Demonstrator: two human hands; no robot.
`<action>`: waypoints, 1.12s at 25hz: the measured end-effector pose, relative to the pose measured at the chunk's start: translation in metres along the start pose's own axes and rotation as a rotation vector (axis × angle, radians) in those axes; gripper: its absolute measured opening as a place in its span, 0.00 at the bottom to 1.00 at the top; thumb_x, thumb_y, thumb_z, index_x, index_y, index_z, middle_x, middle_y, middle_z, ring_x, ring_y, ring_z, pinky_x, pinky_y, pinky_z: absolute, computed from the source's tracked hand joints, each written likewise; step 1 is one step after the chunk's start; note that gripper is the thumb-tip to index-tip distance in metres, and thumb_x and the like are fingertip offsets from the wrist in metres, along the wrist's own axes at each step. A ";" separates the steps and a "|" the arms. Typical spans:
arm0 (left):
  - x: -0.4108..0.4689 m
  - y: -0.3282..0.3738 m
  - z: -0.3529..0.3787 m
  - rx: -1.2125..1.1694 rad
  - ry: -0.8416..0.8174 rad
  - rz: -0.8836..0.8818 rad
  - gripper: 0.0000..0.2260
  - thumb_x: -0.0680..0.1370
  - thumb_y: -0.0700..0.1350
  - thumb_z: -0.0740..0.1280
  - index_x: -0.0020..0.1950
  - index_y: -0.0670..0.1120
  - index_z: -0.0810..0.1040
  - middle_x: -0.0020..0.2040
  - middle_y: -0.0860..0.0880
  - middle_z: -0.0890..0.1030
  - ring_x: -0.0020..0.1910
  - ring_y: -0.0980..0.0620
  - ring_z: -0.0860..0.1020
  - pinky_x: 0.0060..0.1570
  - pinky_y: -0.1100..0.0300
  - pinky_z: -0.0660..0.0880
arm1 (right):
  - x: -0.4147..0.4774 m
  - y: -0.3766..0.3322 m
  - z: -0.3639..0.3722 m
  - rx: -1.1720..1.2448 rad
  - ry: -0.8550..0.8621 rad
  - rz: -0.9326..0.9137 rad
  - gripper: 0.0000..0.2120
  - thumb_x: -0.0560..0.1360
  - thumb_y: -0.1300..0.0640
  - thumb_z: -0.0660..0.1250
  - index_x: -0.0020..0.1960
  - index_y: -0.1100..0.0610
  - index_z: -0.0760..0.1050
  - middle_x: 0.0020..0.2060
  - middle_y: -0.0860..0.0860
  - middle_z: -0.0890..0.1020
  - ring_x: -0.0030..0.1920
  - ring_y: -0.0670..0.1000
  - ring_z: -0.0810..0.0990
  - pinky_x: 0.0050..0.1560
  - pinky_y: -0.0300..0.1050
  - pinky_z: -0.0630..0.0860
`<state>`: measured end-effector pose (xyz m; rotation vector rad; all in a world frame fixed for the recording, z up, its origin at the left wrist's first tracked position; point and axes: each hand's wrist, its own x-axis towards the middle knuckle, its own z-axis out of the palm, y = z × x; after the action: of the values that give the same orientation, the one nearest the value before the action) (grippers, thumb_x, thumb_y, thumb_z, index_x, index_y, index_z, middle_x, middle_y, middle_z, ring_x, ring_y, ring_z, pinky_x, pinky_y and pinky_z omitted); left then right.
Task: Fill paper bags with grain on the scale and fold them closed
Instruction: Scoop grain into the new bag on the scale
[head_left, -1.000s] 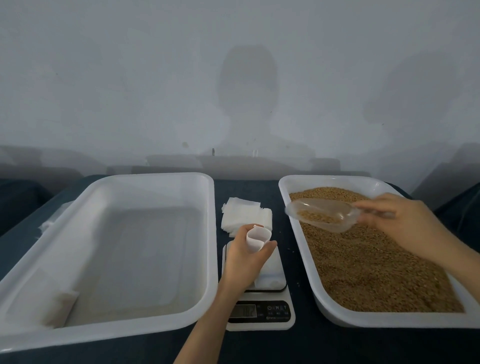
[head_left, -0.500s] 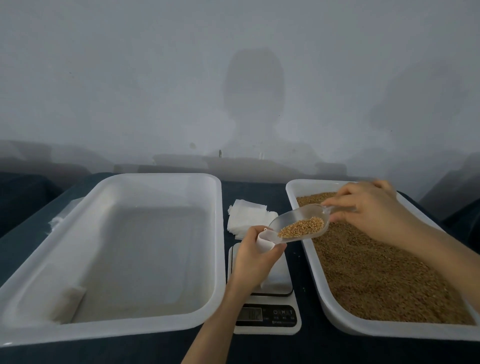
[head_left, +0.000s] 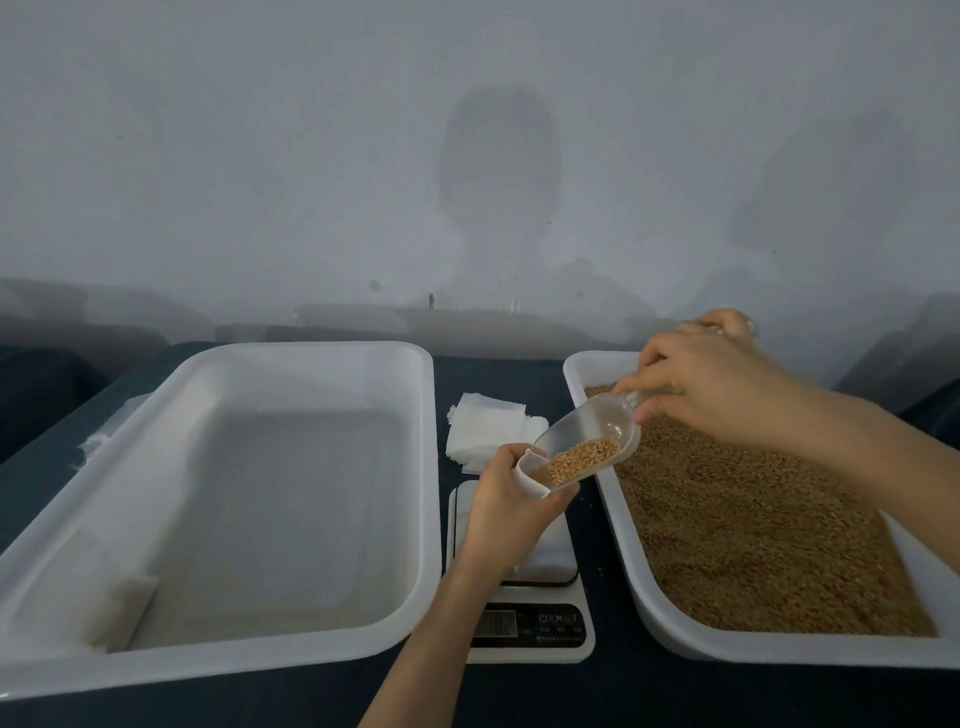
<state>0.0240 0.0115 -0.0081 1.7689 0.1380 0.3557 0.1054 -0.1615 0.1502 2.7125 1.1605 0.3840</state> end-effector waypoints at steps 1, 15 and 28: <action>0.000 0.000 0.000 -0.005 0.009 0.006 0.16 0.69 0.51 0.76 0.49 0.59 0.71 0.43 0.63 0.77 0.45 0.73 0.74 0.34 0.77 0.70 | 0.003 -0.003 -0.004 -0.023 -0.003 -0.011 0.16 0.73 0.39 0.63 0.60 0.36 0.75 0.53 0.40 0.75 0.58 0.45 0.68 0.64 0.47 0.46; -0.001 -0.003 -0.001 -0.048 0.076 -0.022 0.17 0.69 0.51 0.75 0.51 0.60 0.70 0.49 0.58 0.75 0.47 0.60 0.75 0.36 0.79 0.69 | 0.007 -0.076 -0.036 -0.650 0.305 -0.305 0.05 0.64 0.56 0.72 0.34 0.46 0.79 0.32 0.44 0.76 0.39 0.49 0.77 0.58 0.49 0.72; -0.002 -0.007 -0.002 -0.043 0.111 -0.003 0.17 0.70 0.51 0.75 0.55 0.55 0.72 0.50 0.58 0.77 0.49 0.59 0.76 0.38 0.78 0.70 | -0.027 0.015 -0.010 -0.114 0.363 0.297 0.18 0.73 0.44 0.64 0.56 0.51 0.80 0.48 0.55 0.82 0.47 0.58 0.78 0.52 0.51 0.66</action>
<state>0.0219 0.0143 -0.0146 1.7066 0.2107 0.4523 0.0951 -0.1906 0.1592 2.7879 0.7700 0.9856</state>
